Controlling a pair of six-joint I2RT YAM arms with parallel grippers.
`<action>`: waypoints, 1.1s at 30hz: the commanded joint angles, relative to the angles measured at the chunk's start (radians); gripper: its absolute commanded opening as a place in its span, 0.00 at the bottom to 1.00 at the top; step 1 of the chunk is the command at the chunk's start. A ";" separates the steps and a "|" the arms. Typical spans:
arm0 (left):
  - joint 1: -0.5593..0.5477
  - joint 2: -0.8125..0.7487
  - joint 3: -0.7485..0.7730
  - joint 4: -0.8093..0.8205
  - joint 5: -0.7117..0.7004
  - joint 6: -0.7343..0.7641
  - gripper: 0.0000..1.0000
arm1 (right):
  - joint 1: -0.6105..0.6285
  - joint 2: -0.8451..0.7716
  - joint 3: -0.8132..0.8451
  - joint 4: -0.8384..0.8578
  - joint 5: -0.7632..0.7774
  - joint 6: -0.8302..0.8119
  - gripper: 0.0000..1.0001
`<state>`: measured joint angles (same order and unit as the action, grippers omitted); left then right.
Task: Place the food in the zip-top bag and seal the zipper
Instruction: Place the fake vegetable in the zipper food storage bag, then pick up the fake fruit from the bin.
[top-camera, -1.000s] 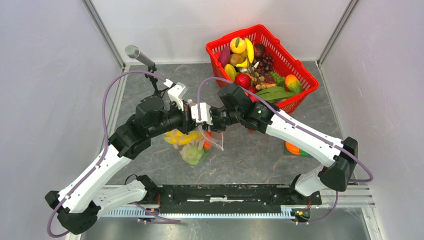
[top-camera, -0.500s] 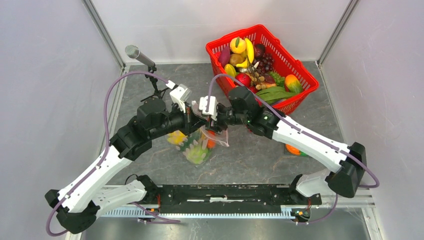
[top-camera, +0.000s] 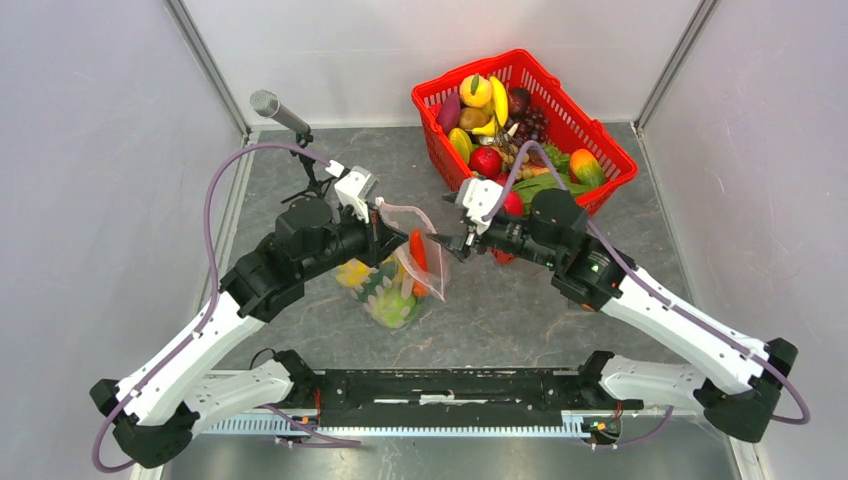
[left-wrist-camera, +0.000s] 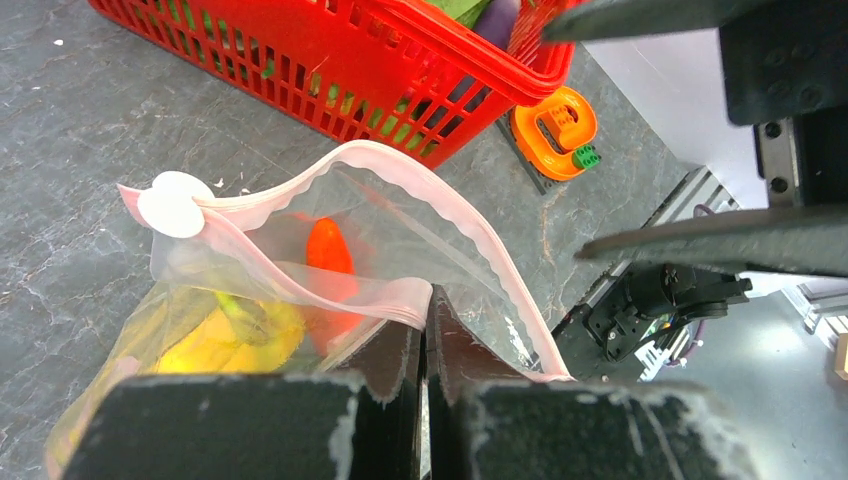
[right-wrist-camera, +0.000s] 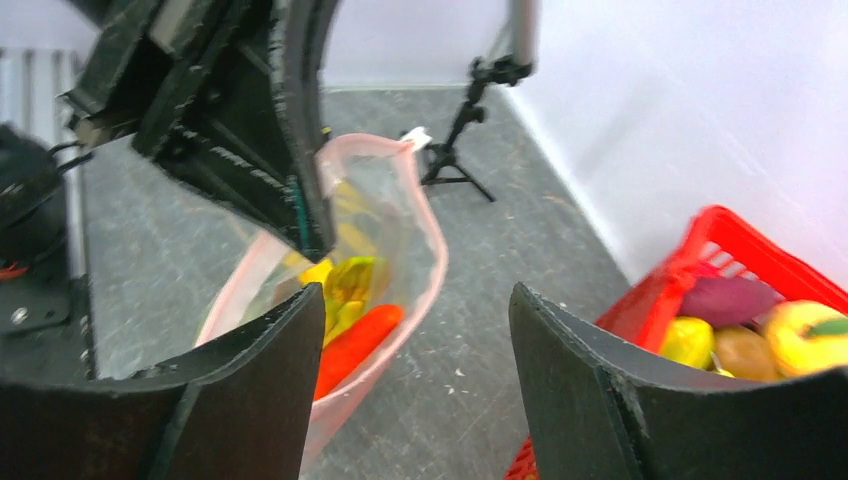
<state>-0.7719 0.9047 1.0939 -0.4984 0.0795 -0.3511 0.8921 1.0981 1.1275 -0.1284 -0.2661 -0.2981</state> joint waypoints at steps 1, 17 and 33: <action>-0.004 -0.024 0.000 0.050 -0.018 -0.025 0.02 | -0.001 -0.088 -0.072 0.168 0.209 0.065 0.73; -0.004 -0.038 -0.006 0.061 -0.009 -0.020 0.02 | -0.251 0.009 -0.051 0.100 0.678 0.349 0.97; -0.004 -0.058 -0.020 0.060 0.006 -0.010 0.02 | -0.626 0.339 0.175 0.037 0.246 0.430 0.79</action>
<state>-0.7719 0.8635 1.0725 -0.4919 0.0799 -0.3508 0.3206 1.3319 1.1999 -0.0921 0.1421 0.1093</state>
